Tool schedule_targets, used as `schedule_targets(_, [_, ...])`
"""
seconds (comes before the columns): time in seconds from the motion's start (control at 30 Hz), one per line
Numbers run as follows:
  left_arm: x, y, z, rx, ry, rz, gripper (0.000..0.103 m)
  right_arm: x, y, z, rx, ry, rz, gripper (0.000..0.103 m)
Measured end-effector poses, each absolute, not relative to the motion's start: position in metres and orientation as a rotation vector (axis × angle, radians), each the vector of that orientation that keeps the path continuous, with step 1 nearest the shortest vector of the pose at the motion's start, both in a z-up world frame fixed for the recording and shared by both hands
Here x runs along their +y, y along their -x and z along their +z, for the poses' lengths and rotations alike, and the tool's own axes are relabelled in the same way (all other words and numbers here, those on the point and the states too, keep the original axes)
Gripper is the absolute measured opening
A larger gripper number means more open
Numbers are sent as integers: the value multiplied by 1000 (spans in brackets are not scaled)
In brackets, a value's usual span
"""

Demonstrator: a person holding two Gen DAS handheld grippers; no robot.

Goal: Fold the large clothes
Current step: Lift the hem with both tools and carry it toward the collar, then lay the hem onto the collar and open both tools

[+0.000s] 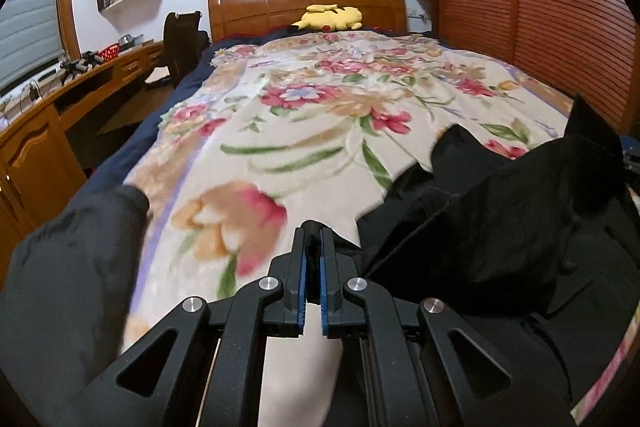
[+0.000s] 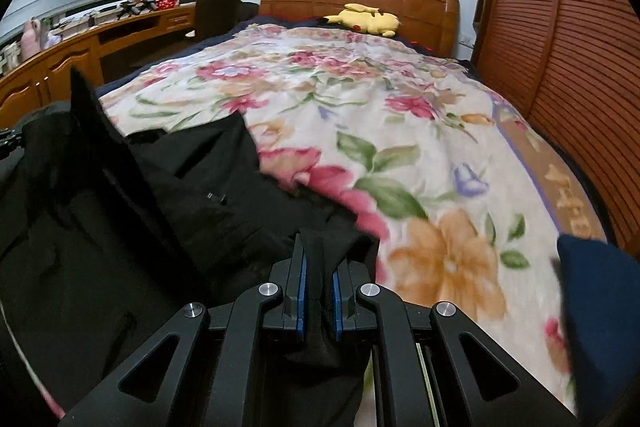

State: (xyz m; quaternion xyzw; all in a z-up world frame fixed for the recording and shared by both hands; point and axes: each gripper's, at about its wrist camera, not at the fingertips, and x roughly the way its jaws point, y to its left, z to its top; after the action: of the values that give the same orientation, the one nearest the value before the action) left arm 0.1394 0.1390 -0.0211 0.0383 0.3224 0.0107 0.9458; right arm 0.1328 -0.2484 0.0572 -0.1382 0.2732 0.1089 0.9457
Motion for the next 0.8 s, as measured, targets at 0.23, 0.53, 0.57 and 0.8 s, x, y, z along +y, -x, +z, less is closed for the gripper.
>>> schedule_targets(0.23, [138,-199,-6,622,-89,62,5,-231,-208,70,530,293,164,10])
schedule_targets(0.53, [141,-253,1,608,-79,81,5,-216,-272,51,547,295,55,10])
schedule_targets(0.57, [139,-256,0,613,-85,81,5,-215,-279,47,584,300,28,10])
schedule_targets(0.8, [131,-256,7,604,-102,94,6,-203,-287,40,599,272,20,11])
